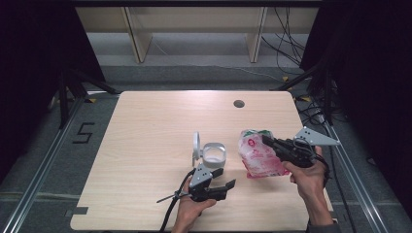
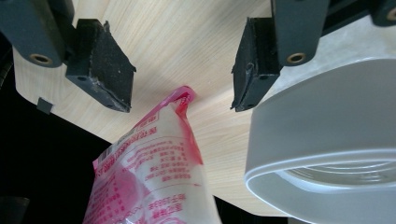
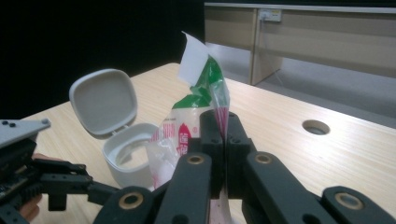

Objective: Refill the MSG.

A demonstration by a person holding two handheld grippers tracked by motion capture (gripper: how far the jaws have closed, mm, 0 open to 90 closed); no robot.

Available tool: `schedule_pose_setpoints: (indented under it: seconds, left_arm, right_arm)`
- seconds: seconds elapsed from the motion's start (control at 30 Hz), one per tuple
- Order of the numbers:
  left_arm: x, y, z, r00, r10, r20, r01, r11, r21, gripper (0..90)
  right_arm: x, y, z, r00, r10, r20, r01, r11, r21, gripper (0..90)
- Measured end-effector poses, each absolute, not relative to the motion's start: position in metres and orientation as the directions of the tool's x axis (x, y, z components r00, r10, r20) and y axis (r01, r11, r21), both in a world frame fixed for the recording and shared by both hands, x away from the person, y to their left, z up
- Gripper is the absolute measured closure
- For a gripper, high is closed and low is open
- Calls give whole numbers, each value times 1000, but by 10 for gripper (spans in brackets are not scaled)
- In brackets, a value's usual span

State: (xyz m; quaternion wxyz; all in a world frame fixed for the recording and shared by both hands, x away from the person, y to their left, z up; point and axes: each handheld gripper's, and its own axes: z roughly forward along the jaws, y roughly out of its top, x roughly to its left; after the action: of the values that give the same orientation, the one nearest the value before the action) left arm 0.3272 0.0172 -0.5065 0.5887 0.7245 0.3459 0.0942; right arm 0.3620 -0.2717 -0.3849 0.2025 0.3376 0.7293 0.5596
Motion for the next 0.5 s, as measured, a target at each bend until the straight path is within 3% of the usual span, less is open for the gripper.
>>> schedule_pose_setpoints:
  seconds: [0.3,0.5]
  left_arm:
    - [328,20,-506,745,612,-265,383,-67,921,379]
    - [329,19,-506,747,611,-264,381,-67,922,379]
  right_arm:
    - [354,-294,-391,-666,742,78,268,141,953,900]
    - [357,-305,-397,-636,772,4,245,197,949,900]
